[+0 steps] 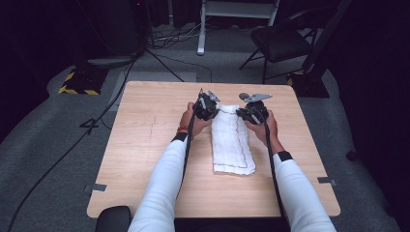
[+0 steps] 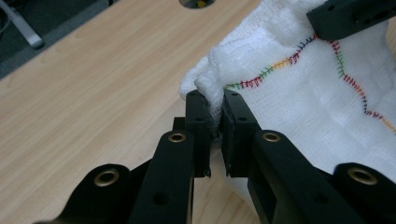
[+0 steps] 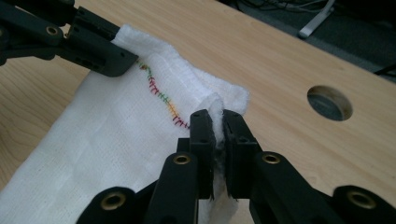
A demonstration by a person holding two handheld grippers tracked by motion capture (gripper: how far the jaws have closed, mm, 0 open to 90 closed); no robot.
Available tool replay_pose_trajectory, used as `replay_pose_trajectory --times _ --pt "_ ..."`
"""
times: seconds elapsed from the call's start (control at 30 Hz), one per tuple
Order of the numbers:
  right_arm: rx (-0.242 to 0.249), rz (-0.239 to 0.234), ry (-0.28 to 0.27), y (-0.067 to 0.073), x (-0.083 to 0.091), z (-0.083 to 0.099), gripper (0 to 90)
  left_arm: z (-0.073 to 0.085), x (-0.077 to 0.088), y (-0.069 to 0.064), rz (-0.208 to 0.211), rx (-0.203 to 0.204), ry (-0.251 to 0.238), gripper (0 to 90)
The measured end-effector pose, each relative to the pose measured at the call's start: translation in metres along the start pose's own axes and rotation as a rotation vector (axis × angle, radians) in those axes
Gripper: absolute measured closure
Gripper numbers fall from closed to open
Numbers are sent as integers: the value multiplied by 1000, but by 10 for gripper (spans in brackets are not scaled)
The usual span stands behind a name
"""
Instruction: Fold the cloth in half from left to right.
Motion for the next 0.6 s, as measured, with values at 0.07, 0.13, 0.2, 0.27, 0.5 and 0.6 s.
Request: replay_pose_trajectory --times 0.07,0.13,0.2,0.27,0.5,0.6 --pt "8 10 -14 0 5 -5 840 -7 6 0 -28 14 -35 827" --pt "16 20 -32 0 8 -10 841 -10 10 1 -45 -5 -40 828" --pt "23 17 -44 2 11 -13 841 -13 15 4 -44 1 -55 829" --pt "29 10 -61 3 14 -16 842 -16 21 7 -36 3 -68 830" --pt "65 -11 -102 10 27 -21 842 -15 38 6 -7 -54 -95 831" --pt "85 -19 -103 13 31 -18 842 -10 40 2 2 -75 -98 831"
Point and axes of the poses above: each handheld gripper's, and its own axes: x roughly backward along the jaws, z roughly out of its underside, y roughly to its left, the point moved 4 cm from there along -x, roughly forward along the jaws, and after that the axes turned 2 degrees about y, right-handed, at the moved point
